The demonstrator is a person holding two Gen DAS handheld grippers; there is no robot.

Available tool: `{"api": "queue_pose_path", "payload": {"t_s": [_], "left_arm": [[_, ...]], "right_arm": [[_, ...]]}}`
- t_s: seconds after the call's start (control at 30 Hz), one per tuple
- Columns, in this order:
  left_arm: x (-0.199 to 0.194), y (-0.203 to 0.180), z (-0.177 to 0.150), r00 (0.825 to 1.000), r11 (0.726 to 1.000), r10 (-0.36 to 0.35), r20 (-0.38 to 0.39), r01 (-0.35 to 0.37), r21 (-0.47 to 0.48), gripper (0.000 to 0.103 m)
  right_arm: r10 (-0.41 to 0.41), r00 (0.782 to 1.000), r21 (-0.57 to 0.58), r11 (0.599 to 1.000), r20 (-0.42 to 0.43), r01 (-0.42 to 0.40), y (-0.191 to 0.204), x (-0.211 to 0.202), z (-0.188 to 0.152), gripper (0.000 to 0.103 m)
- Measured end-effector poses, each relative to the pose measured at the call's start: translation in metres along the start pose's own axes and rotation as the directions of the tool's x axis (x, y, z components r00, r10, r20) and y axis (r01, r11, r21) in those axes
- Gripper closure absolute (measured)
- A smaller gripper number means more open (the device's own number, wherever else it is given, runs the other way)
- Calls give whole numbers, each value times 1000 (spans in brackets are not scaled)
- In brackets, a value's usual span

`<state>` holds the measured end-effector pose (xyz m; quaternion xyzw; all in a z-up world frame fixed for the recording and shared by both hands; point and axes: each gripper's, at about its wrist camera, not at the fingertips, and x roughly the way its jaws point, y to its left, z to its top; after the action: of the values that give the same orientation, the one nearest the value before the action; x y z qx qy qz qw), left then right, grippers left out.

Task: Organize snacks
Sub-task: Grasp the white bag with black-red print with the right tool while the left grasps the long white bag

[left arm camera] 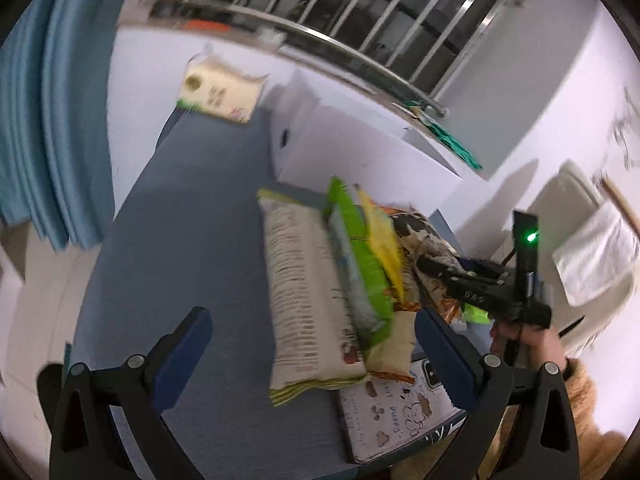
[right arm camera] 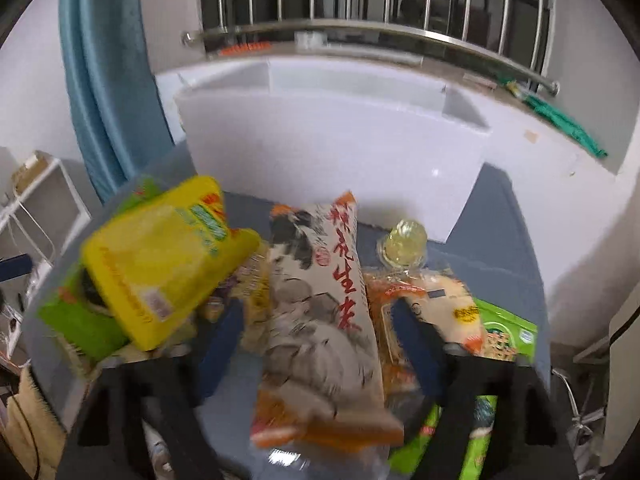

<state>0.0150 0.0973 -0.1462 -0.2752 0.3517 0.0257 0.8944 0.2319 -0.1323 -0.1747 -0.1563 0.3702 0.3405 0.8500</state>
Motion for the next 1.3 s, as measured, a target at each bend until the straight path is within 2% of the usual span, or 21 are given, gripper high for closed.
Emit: {"api": "queue_pose_path", "payload": {"t_s": [0.07, 0.13, 0.23, 0.37, 0.57, 0.73, 0.8, 0.93, 1.0, 1.03, 1.13, 1.23, 1.3], "left_arm": [[3, 6, 0, 1000, 1000, 6, -10, -6, -18, 0], [7, 10, 0, 1000, 1000, 12, -20, -12, -23, 0], [16, 13, 6, 999, 999, 20, -41, -21, -26, 0], [33, 14, 14, 994, 997, 75, -79, -74, 6, 0], [63, 3, 28, 973, 982, 176, -149, -161, 103, 0], [87, -14, 34, 957, 963, 219, -189, -181, 197, 0], [93, -15, 34, 962, 972, 183, -201, -147, 185, 0], [96, -17, 33, 965, 972, 175, -198, -136, 192, 1], [97, -16, 34, 967, 977, 151, -203, -115, 182, 5], [96, -13, 34, 970, 983, 116, -213, -81, 166, 15], [94, -4, 33, 973, 995, 10, -229, 14, 103, 56], [89, -1, 32, 978, 994, 6, -210, 17, 111, 67], [85, -1, 31, 980, 994, 4, -199, 19, 111, 70]], "right_arm": [[0, 998, -3, 1000, -63, 0, -1, 18, -1, 52], [11, 999, 4, 1000, -53, -11, -1, 18, -2, 58], [53, 998, 31, 998, -39, -52, -3, 8, -3, 59], [72, 997, 60, 996, 8, -73, -8, -14, -4, 59], [101, 990, 98, 989, 103, -111, -12, -65, -11, 59], [99, 984, 128, 985, 148, -118, -11, -94, -24, 59], [99, 983, 128, 985, 155, -119, -11, -101, -26, 58], [101, 983, 126, 985, 154, -121, -7, -100, -26, 58], [99, 984, 130, 984, 149, -118, -8, -96, -25, 58], [102, 984, 135, 983, 148, -122, -9, -95, -25, 58], [105, 983, 146, 981, 148, -127, -12, -93, -25, 58], [107, 984, 149, 980, 145, -129, -11, -92, -26, 58], [109, 983, 144, 981, 145, -130, -9, -93, -25, 58]]}}
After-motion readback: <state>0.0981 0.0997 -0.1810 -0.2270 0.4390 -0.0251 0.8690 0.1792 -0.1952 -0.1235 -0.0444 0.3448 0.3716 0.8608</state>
